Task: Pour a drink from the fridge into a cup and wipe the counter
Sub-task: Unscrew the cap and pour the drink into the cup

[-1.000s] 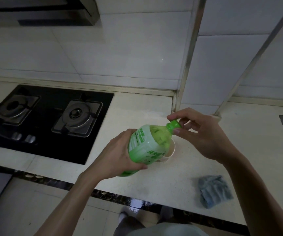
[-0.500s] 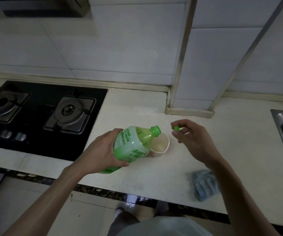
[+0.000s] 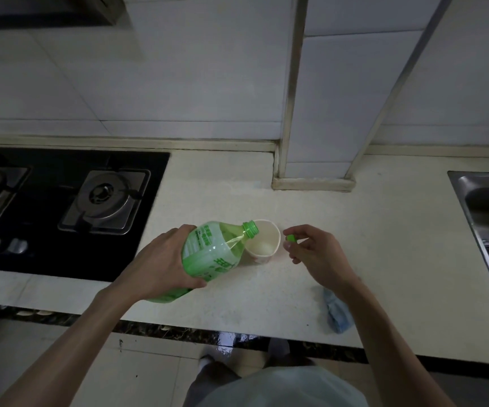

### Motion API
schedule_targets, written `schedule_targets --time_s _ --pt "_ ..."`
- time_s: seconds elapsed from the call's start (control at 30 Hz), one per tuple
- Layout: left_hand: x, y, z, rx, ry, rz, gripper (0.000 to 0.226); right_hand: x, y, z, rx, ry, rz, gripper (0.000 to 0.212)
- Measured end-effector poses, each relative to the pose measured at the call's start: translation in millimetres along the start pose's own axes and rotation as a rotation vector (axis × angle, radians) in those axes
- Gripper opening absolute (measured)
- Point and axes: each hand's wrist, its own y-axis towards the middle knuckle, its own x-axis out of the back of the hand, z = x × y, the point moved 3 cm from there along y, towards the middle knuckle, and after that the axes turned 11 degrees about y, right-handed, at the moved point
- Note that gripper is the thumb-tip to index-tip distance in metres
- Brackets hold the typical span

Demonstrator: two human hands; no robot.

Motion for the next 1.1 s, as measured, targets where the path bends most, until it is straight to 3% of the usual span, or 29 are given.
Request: schedule_targets --time_s 1.1 --pt "3.2 3.0 -12.7 0.055 0.203 0.029 0.095 8.6 -2.2 -22.6 -0.03 -0.062 0.023 0.022"
